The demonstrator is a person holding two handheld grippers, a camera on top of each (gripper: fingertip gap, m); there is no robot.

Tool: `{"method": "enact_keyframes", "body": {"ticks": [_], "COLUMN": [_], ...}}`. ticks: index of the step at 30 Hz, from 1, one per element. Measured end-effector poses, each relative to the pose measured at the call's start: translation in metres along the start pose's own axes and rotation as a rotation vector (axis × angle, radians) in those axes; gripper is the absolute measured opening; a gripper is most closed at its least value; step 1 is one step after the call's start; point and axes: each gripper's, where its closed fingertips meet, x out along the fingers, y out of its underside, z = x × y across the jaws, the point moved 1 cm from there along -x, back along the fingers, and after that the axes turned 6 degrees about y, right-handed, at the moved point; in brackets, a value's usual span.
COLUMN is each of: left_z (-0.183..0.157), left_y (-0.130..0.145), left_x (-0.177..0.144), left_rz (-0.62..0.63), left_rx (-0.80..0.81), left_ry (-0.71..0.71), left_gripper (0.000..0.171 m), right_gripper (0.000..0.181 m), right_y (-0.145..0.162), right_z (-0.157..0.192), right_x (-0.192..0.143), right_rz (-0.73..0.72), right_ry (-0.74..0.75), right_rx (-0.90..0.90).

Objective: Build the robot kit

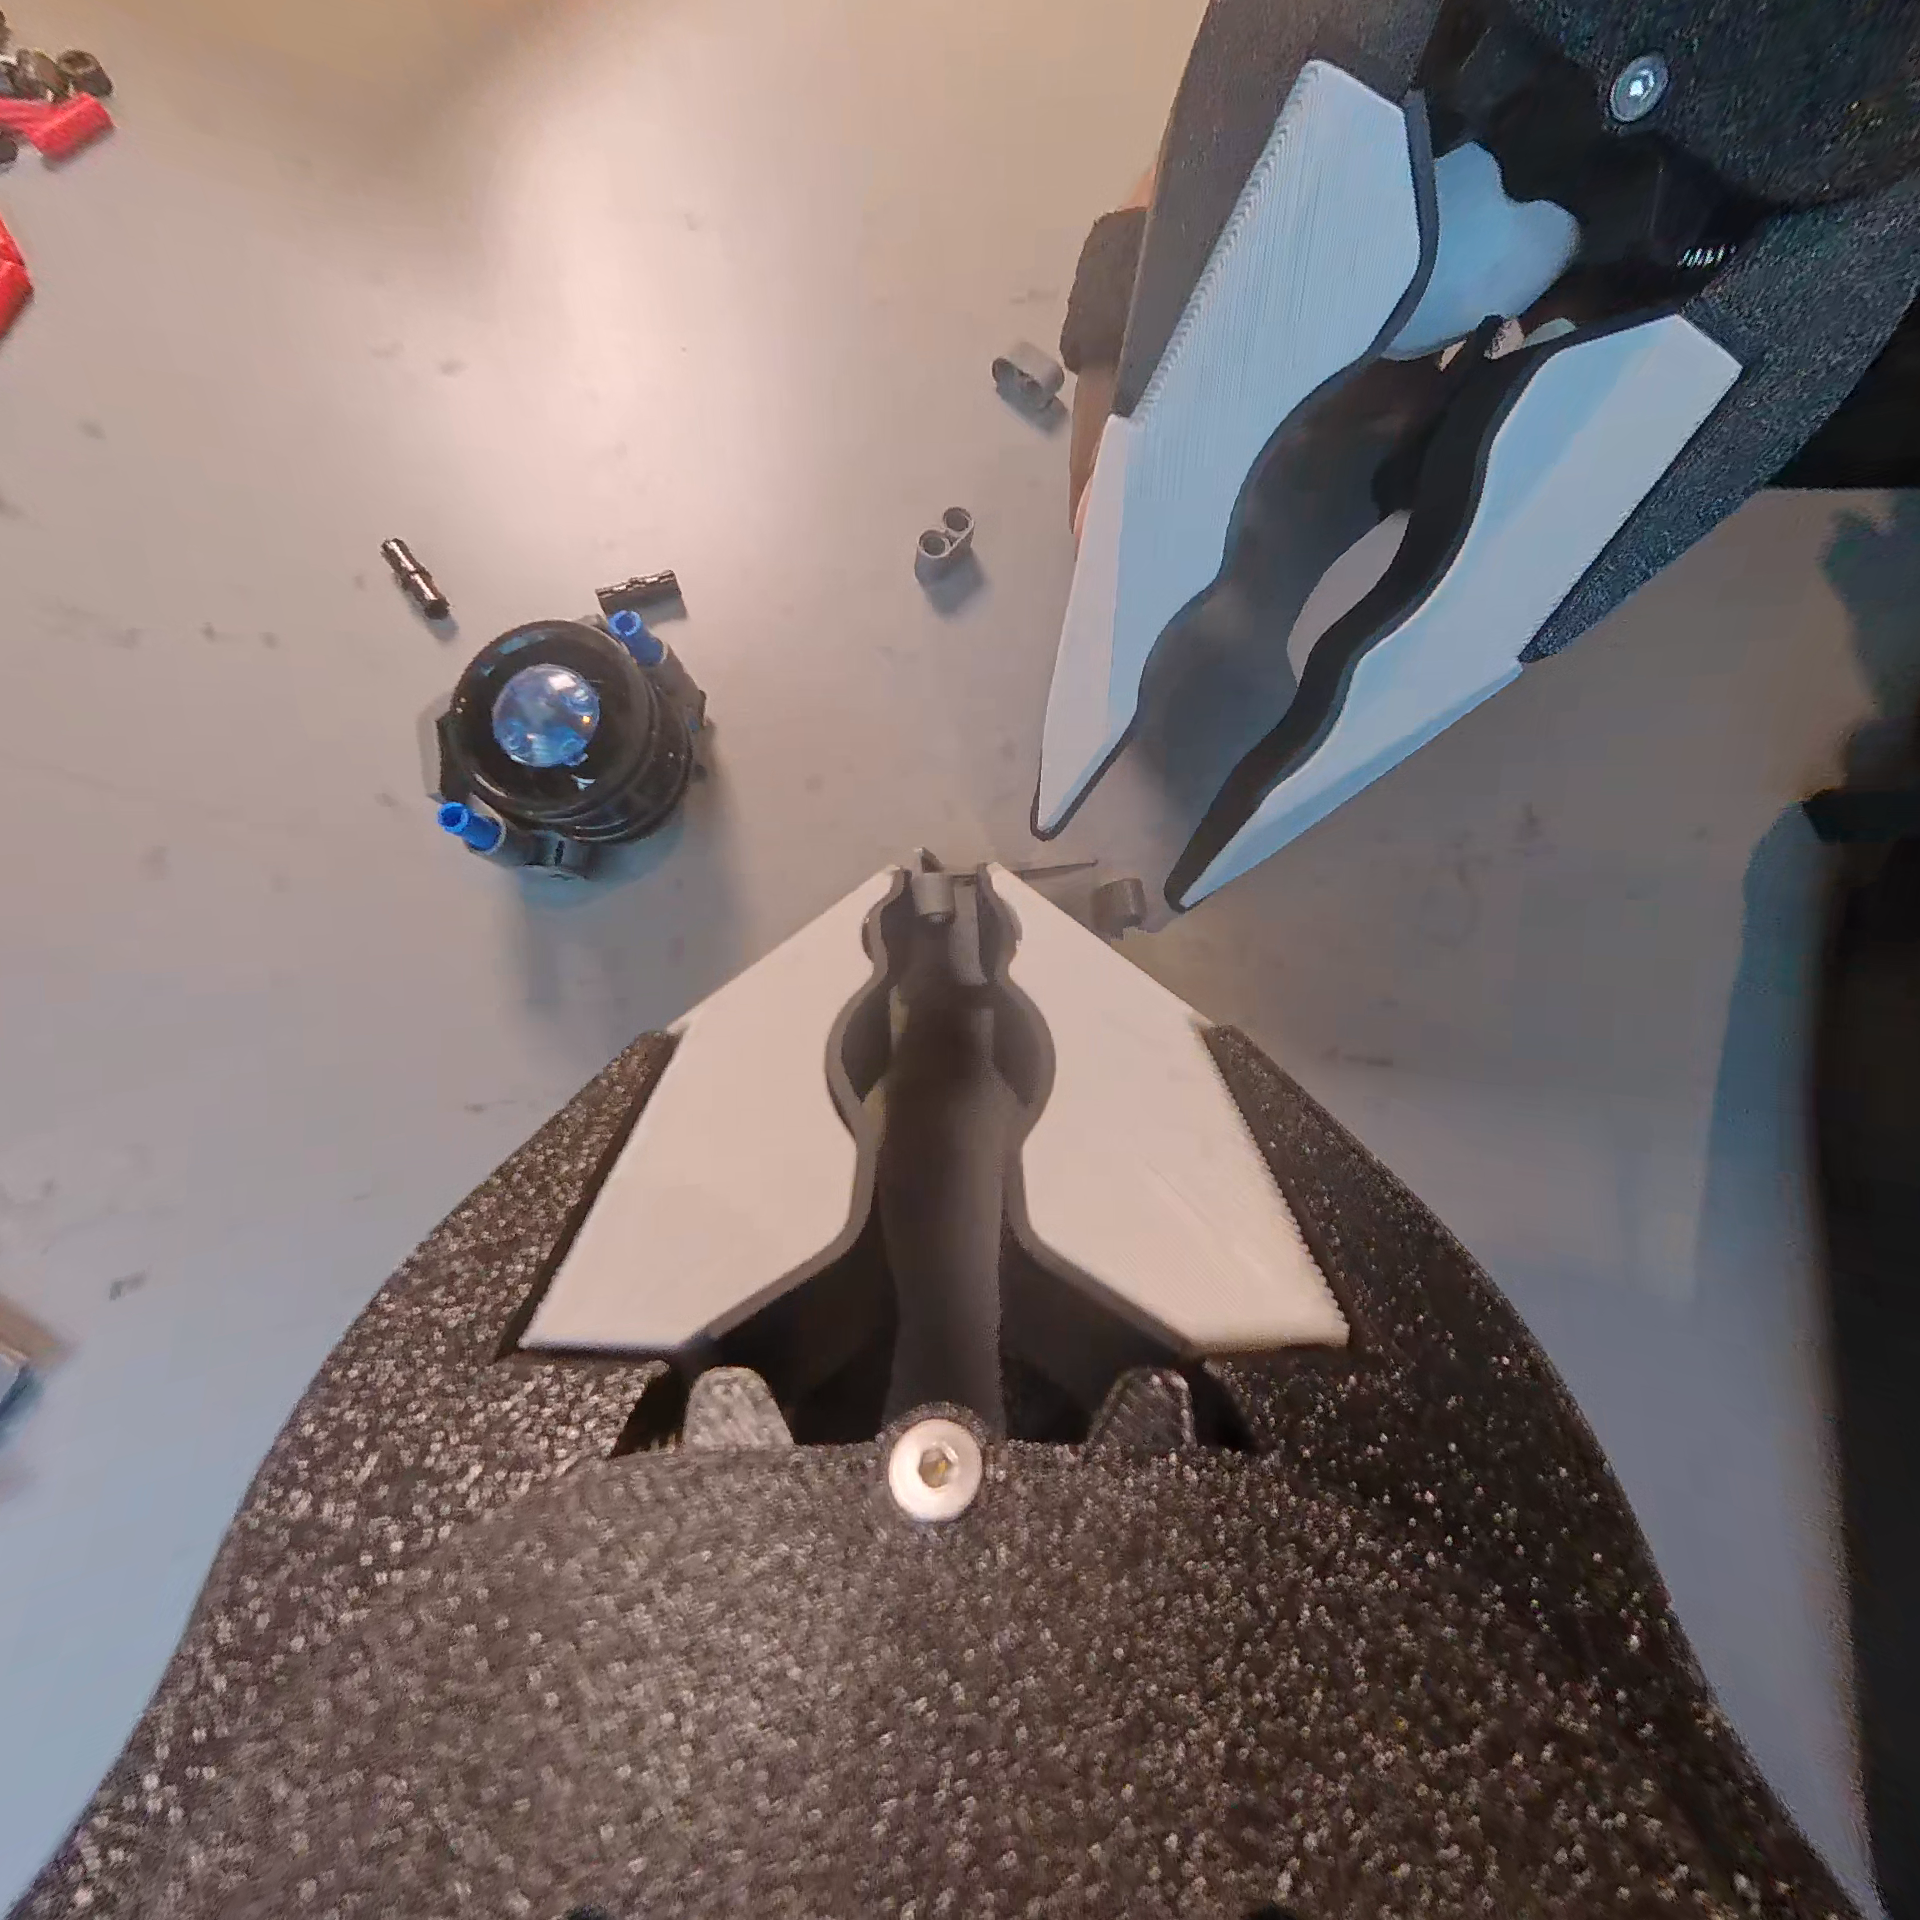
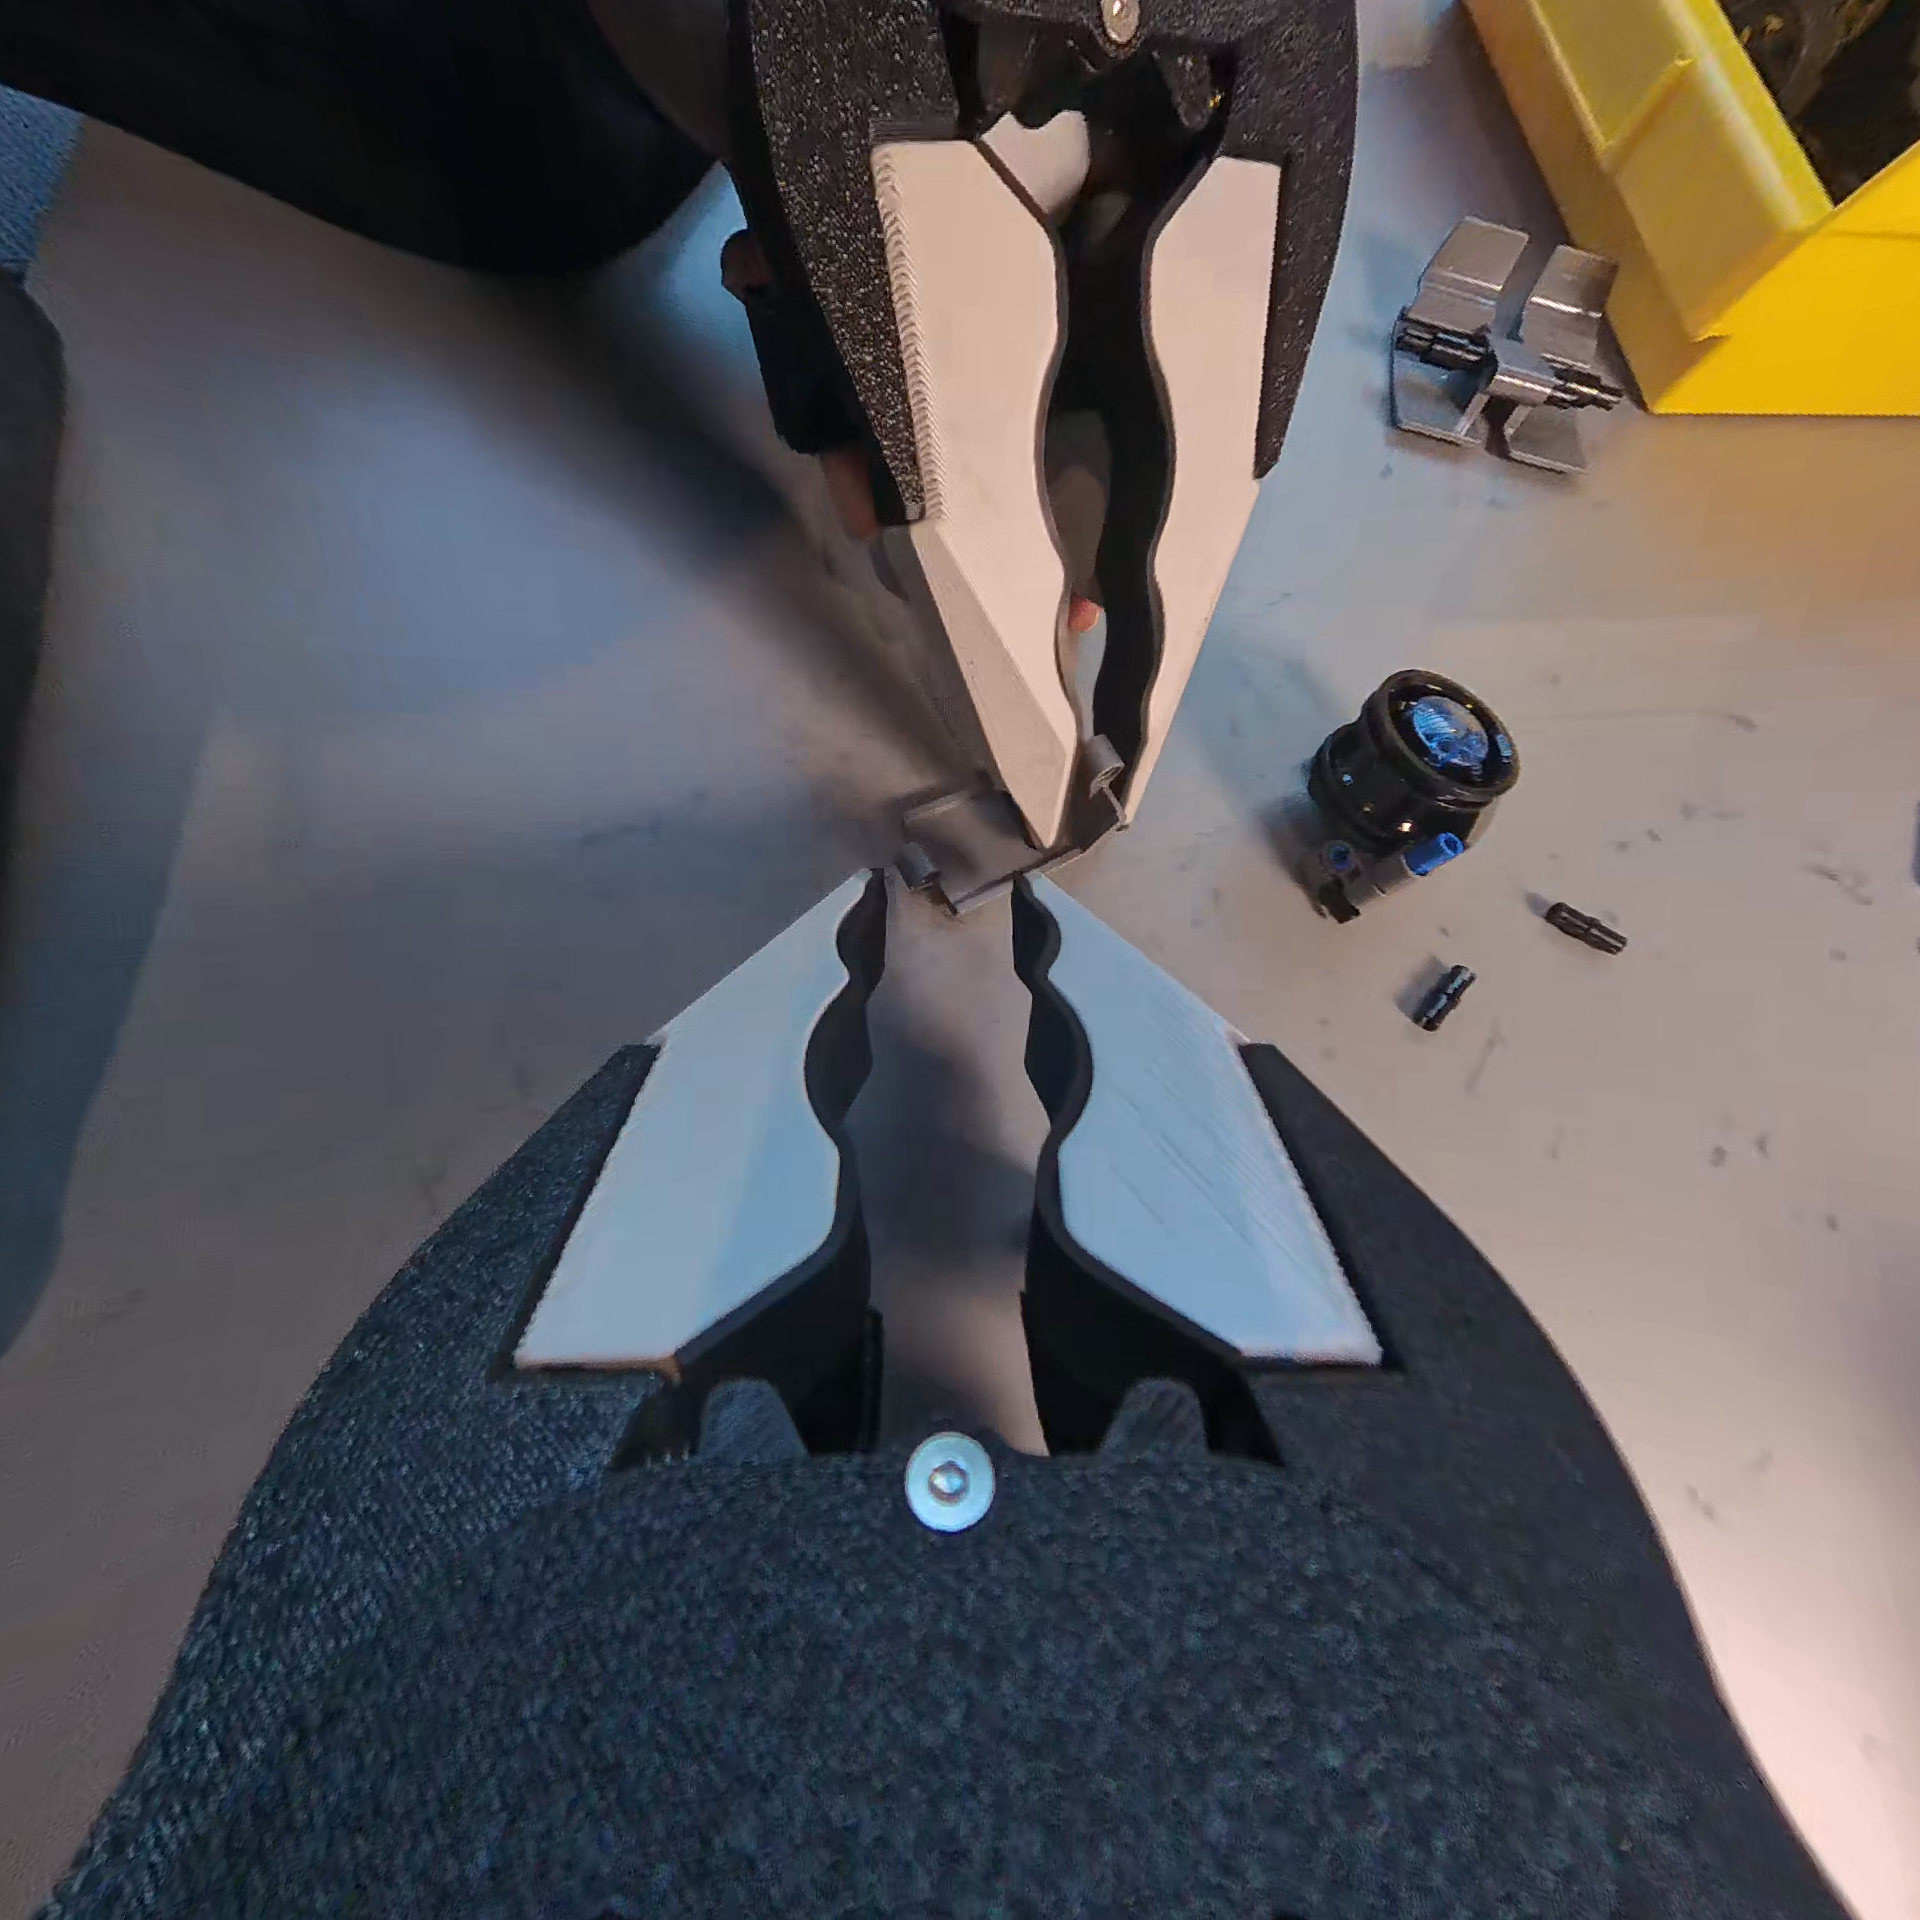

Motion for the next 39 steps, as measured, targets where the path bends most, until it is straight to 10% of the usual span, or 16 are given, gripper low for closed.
{"method": "enact_keyframes", "body": {"ticks": [39], "left_z": [0.014], "left_y": [-0.016], "left_x": [-0.027], "left_rz": [-0.134], "left_rx": [0.044], "left_ry": [-0.005], "left_gripper": [0.013], "right_gripper": [0.024], "right_y": [0.038], "right_z": [-0.09], "right_x": [-0.042], "right_rz": [0.052], "right_ry": [0.178], "right_rx": [0.123]}}
